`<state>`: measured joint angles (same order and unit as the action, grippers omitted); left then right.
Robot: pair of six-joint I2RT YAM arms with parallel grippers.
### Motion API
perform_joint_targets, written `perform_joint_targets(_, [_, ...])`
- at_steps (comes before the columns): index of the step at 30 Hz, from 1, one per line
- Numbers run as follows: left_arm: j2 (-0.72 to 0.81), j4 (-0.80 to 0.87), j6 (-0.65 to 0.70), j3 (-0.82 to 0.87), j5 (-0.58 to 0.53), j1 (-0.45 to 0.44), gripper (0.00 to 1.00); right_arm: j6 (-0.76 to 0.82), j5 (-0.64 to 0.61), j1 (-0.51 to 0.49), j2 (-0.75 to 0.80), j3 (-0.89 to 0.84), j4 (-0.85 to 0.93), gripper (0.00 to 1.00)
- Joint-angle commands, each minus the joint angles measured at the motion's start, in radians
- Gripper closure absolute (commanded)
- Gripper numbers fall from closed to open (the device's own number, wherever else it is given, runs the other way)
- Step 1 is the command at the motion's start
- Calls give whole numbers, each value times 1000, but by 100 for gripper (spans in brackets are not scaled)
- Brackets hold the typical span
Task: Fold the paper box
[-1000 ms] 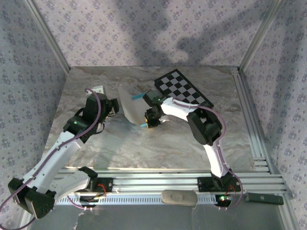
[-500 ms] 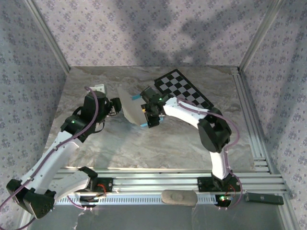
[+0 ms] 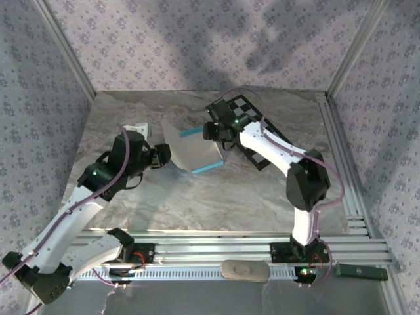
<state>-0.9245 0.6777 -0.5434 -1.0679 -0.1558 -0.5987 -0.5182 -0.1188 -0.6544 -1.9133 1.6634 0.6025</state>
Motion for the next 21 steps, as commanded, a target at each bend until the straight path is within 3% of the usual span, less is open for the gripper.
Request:
perform_joint_targets(1, [48, 8, -19, 56, 37, -26, 39, 243, 59, 65, -106, 38, 89, 48])
perform_joint_targets(9, [203, -197, 1, 258, 239, -33, 39, 241, 67, 78, -277, 180, 113, 49])
perform_joint_targets(21, [269, -148, -13, 300, 208, -34, 39, 165, 74, 83, -397, 292, 144, 56])
